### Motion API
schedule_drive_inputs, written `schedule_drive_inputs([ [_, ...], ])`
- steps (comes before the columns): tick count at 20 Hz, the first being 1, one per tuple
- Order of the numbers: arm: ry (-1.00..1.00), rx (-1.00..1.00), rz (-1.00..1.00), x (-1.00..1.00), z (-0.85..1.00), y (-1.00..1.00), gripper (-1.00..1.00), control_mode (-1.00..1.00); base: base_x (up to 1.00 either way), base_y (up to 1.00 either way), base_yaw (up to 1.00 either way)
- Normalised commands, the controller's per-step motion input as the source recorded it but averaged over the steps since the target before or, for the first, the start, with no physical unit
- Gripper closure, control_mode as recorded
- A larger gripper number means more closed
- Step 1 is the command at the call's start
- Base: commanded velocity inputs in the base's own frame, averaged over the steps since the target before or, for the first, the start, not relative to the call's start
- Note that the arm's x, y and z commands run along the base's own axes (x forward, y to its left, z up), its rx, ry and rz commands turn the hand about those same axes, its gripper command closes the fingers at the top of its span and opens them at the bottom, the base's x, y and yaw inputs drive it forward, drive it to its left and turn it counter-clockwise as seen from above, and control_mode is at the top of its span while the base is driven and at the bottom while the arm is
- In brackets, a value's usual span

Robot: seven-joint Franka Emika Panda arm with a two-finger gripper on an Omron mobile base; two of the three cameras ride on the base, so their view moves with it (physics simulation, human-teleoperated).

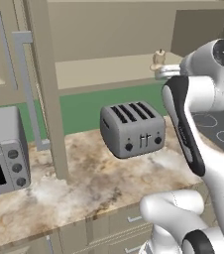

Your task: Get the candle and the wine from the cabinet and move them to the dining counter.

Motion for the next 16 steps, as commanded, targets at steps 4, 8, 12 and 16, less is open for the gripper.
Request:
schedule_drive_inputs([
  [4,0.01,0.05,-0.16,0.61,0.22,-0.13,-1.0,-1.0,0.0,0.0,0.0],
  [8,0.02,0.02,-0.06,0.59,0.03,-0.23,-1.0,-1.0,0.0,0.0,0.0],
  [12,0.05,0.01,0.0,0.51,0.0,-0.25,-1.0,-1.0,0.0,0.0,0.0],
  [16,0.09,0.03,0.0,0.46,0.0,-0.23,-1.0,-1.0,0.0,0.0,0.0],
])
